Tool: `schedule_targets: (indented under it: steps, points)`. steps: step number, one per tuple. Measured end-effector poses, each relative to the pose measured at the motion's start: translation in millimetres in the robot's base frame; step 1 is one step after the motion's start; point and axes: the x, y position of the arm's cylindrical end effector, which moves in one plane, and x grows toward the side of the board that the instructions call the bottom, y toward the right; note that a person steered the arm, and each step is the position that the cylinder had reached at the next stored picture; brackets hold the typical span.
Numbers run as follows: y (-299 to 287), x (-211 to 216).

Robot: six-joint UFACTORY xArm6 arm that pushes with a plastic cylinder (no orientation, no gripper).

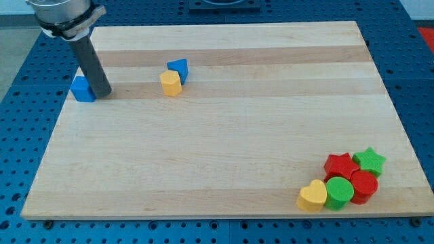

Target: Move the yellow hexagon below the blue cube

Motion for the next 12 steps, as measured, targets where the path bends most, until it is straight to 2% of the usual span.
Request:
schedule_targets:
  steps: [1,2,3,4,6,7,9,10,12]
  points:
    - [3,-22]
    - [17,-72]
    - [81,-95]
    - [126,-75]
    - [133,1]
    - [124,9]
    - [204,22]
    - [192,40]
    - [77,39]
